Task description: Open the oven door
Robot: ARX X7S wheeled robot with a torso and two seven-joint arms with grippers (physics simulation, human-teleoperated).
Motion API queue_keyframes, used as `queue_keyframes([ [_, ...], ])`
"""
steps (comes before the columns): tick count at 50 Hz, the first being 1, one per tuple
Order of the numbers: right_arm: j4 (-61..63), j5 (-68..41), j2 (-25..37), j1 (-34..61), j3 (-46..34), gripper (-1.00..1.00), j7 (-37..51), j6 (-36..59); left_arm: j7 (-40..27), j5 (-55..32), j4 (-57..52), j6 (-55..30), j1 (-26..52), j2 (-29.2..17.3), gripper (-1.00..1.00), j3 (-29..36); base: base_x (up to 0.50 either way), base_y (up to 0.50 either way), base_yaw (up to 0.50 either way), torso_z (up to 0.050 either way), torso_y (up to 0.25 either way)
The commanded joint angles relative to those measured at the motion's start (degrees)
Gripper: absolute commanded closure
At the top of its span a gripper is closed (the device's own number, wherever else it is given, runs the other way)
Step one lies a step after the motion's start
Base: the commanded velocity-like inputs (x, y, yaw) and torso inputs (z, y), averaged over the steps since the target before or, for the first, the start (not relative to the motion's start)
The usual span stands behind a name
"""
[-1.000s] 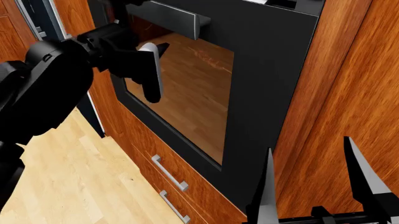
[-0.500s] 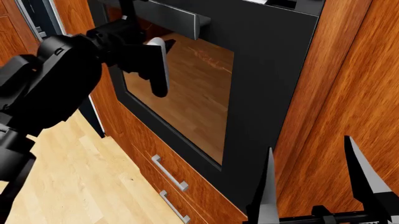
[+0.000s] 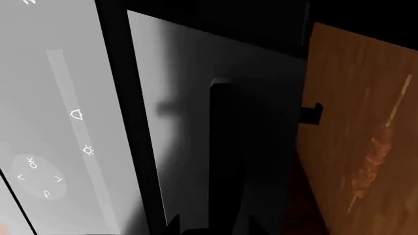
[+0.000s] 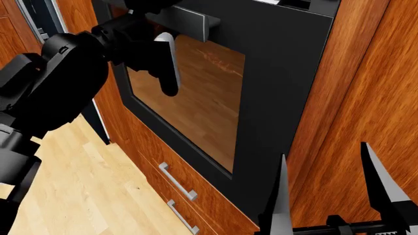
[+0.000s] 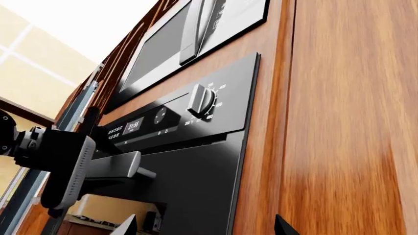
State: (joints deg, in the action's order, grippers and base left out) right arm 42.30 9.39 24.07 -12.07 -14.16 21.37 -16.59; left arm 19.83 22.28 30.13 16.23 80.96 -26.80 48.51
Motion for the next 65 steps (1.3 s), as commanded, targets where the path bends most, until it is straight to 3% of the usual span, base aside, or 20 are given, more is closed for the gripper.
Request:
queue_keyframes([
  [1,0.04,0.06,0.13,0.02,-0.05,-1.0,0.21,-0.01,0.1,-0.22,0.5,0.34,-0.58,0.02,1.0,1.06,0.0,0.0,0.0,0.0,0.0],
  [28,0.3,-0.11,0.36,0.36,-0.24,-1.0,0.52,0.46,-2.59,-2.51,-12.0,-2.64,-6.76,-6.76,1.0,-3.14,0.0,0.0,0.0,0.0,0.0],
  [65,0.77,0.36,0.76,0.02,-0.82,-1.0,1.01,0.32,-13.56,-6.07,-30.56,-5.25,-23.39,-18.61,1.0,-11.08,0.0,0.0,0.0,0.0,0.0],
])
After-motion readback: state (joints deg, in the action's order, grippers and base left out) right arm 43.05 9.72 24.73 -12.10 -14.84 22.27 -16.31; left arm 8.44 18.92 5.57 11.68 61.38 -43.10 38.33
